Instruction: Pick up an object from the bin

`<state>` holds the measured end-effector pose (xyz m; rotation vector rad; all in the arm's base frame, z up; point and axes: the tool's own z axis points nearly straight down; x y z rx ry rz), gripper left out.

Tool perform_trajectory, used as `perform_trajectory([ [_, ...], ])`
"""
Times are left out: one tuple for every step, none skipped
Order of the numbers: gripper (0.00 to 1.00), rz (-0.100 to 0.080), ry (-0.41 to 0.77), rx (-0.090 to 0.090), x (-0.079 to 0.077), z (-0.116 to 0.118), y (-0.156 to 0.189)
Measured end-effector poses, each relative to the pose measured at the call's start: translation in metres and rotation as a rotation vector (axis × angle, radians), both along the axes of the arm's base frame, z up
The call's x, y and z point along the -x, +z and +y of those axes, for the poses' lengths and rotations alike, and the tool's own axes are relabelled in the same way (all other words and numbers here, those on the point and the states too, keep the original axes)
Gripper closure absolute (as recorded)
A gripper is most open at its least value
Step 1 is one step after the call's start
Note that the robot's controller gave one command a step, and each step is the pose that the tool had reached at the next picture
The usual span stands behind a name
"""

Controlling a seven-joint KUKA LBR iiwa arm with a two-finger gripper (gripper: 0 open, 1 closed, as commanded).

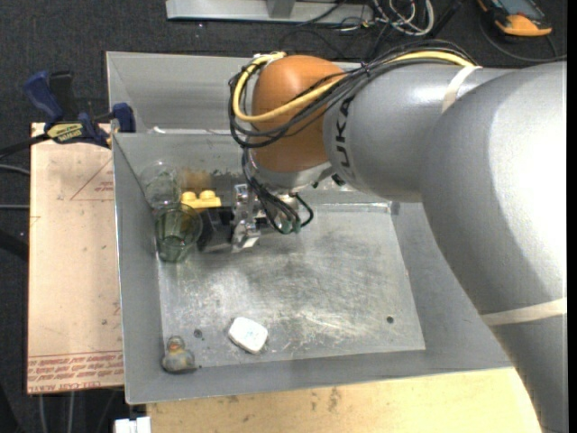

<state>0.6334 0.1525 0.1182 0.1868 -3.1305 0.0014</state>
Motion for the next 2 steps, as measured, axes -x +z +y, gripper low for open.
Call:
perform_trajectory([
  [1.00, 0.000, -0.004, 0.000, 0.0020, -0.0020, 0.0288],
  [1.00, -0.006, -0.001, -0.002, -0.0004, 0.0002, 0.0336],
])
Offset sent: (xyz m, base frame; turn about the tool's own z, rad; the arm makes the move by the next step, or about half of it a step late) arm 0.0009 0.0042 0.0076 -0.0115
